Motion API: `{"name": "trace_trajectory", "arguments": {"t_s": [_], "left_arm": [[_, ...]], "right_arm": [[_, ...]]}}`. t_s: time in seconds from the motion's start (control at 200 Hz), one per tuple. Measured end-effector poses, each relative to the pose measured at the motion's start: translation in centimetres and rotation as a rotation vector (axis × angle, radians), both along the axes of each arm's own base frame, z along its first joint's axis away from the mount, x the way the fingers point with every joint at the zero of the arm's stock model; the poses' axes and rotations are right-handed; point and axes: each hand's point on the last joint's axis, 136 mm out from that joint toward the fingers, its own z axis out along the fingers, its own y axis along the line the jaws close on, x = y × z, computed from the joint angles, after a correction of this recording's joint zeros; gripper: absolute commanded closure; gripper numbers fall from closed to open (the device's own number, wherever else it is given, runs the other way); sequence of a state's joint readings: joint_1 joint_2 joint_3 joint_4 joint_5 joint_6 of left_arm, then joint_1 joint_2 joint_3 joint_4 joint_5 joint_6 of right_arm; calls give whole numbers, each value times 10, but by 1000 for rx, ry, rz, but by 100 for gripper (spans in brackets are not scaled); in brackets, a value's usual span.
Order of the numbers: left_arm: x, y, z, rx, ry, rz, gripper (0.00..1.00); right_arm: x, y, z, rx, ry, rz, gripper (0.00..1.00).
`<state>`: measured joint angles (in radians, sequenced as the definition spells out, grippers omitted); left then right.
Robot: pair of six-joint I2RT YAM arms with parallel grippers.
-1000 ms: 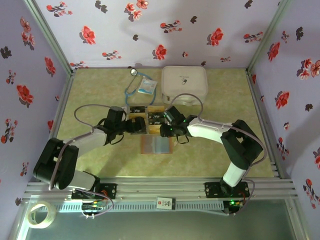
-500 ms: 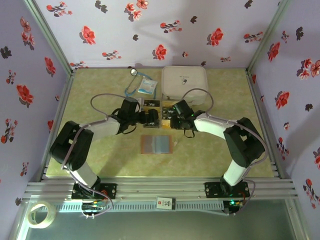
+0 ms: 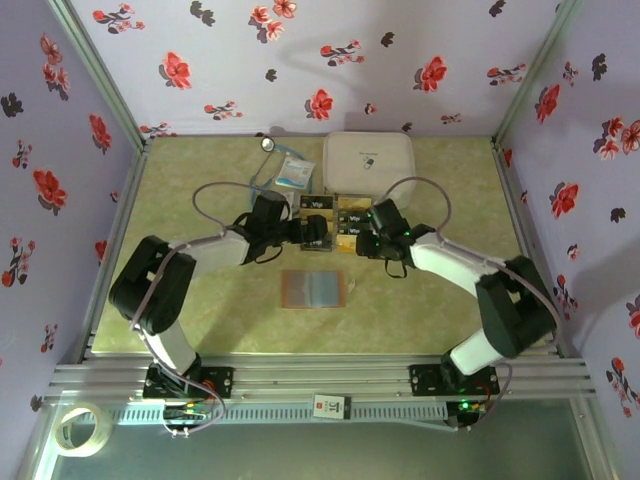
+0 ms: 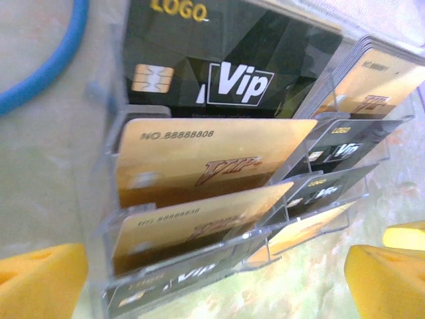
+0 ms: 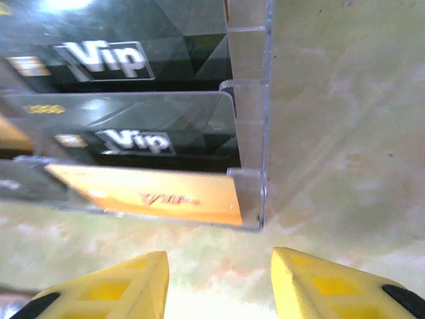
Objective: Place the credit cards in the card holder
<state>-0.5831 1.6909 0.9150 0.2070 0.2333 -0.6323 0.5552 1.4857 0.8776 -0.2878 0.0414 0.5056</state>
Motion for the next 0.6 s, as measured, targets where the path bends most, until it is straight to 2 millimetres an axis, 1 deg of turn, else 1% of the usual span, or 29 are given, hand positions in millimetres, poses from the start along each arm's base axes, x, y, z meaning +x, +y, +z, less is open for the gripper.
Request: {"name": "trace_trajectory", "arguments": {"t_s": [0.085, 0.145, 0.24, 0.31, 0.395, 0.465, 0.53, 0.6], "left_arm": [[-6, 20, 16, -17, -22, 29, 0], [-10, 33, 29, -31, -46, 49, 0], [-20, 52, 46, -38, -68, 78, 0], [-30, 62, 52, -25, -71, 91, 0], [-43, 74, 49, 15, -43, 107, 0], [-52, 85, 40, 63, -3, 125, 0], [-62, 93, 31, 103, 32, 137, 0], [-73, 103, 18, 147, 73, 146, 0]], "right_arm": [[-6, -3, 21, 30, -43, 3, 52], [-10, -5, 33, 45, -68, 1, 47], [-13, -10, 47, 53, -95, -4, 35], [-14, -13, 53, 41, -115, -6, 34], [-15, -18, 54, 13, -127, 2, 34], [-17, -18, 53, -16, -118, 35, 37], [-16, -14, 54, -31, -101, 74, 41], [-12, -4, 56, -37, -84, 125, 44]]}}
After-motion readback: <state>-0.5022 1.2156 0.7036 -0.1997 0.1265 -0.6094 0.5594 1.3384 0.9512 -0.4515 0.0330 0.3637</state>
